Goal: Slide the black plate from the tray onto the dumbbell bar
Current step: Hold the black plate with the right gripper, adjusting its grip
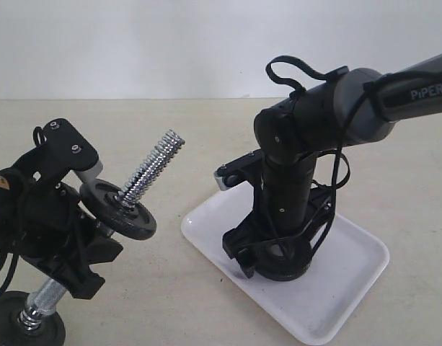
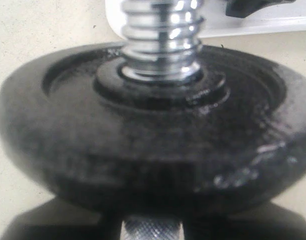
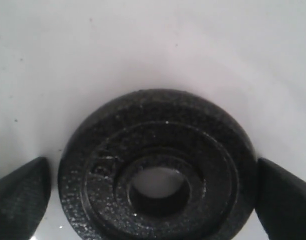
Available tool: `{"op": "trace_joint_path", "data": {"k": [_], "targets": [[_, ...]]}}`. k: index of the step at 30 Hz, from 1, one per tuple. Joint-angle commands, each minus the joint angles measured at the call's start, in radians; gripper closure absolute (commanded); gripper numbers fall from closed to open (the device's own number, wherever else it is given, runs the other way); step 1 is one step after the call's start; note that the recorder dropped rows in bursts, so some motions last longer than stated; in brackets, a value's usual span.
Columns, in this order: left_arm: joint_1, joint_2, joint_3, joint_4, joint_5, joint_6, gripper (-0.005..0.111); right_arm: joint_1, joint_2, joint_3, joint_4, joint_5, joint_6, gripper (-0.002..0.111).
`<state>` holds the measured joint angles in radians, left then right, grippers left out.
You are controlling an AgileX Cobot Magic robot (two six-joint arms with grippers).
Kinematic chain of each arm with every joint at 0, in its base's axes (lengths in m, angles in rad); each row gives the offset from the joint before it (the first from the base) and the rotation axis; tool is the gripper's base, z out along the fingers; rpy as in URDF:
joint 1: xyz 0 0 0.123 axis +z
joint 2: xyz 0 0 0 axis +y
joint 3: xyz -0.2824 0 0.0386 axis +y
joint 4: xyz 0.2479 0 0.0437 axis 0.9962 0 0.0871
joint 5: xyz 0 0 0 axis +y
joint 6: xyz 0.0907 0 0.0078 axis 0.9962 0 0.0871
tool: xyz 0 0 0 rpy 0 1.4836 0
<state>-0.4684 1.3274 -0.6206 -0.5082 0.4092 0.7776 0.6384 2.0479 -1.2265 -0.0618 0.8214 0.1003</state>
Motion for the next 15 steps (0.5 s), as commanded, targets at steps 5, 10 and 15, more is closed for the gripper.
{"op": "trace_joint_path", "data": {"k": [5, 10, 15], "targets": [[-0.001, -0.036, -0.032, -0.052, -0.088, -0.001, 0.102, -0.001, 0.09, 0.039, -0.038, 0.03, -0.002, 0.003], [-0.001, -0.036, -0.032, -0.052, -0.088, -0.001, 0.102, -0.001, 0.09, 0.039, -0.038, 0.03, -0.002, 0.016], [-0.001, -0.036, -0.032, -0.052, -0.086, -0.001, 0.102, -0.001, 0.09, 0.039, -0.038, 0.016, -0.002, 0.057]]}}
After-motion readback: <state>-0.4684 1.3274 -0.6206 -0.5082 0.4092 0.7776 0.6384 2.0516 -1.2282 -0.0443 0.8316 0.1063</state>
